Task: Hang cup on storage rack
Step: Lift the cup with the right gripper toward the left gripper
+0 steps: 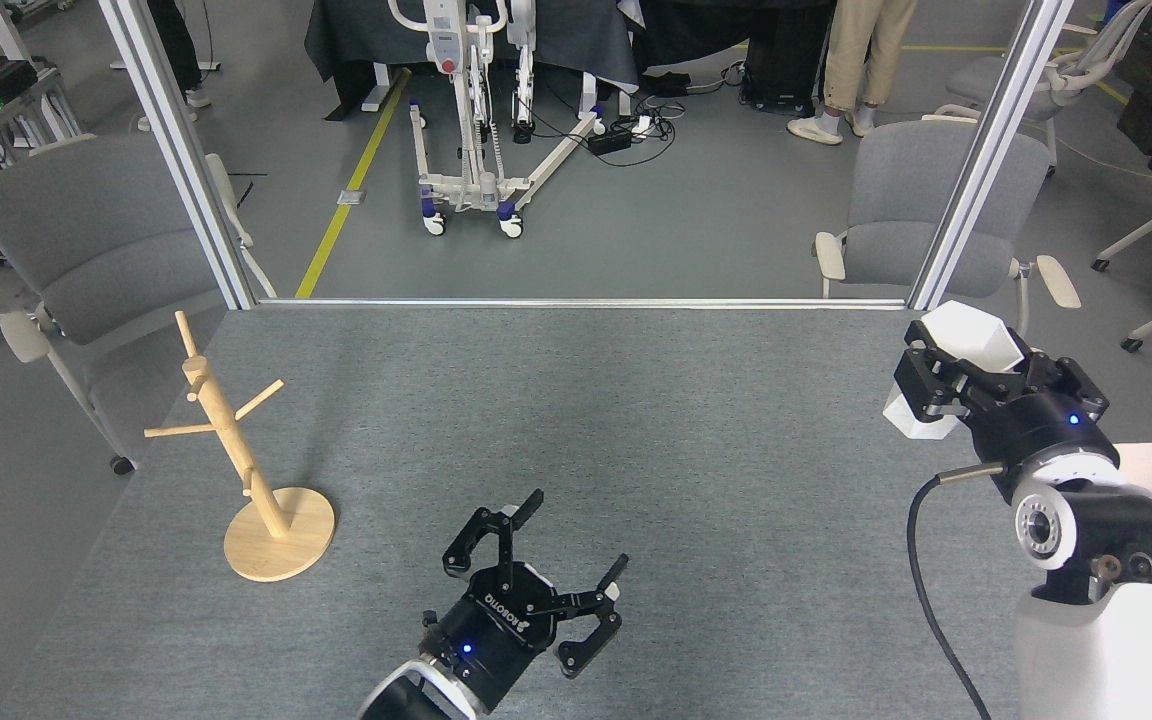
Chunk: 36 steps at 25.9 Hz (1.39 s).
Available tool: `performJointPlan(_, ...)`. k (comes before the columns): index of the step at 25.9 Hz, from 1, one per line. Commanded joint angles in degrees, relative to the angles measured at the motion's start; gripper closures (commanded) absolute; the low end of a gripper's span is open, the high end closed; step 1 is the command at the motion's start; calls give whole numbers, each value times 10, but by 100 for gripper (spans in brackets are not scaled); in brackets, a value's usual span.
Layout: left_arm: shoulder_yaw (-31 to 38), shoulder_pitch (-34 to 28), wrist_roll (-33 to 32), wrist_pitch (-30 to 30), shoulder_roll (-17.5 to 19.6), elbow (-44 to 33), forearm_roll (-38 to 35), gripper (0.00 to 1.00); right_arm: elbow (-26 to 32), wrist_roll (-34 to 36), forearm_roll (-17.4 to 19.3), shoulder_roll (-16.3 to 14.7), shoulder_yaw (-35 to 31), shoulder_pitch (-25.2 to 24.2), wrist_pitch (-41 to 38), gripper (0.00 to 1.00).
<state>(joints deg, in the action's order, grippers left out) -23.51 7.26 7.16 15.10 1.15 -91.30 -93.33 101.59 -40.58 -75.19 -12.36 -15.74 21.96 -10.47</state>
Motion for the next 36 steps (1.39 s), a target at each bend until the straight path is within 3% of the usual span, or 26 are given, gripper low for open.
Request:
performJointPlan(1,-51,42,-15,8,-4,0,-18,1,7,-6,7,2,32,0,16,100)
performJointPlan(3,-71,59,-29,8,-9,17,-18,1,6,-6,7,4,63,1,41,100)
performJointPlan(7,-78,106,-60,14,-55,75,-18,1,6,-6,2,7,130,0,114,100)
performJointPlan(12,-78,156,-66,58,-91,132,-18,1,6,-6,-3,9,180,2,179,100)
performJointPlan(17,-77,213,-72,61,-93,214,-11,1,7,-7,-22,13,209,6,241,100)
performJointPlan(24,-60,226,-72,56,-95,235,-4,1,7,-7,-60,15,246,5,286,100)
performJointPlan(36,-66,271,-105,80,-96,264,2,1,-1,-11,-110,72,291,-2,287,100)
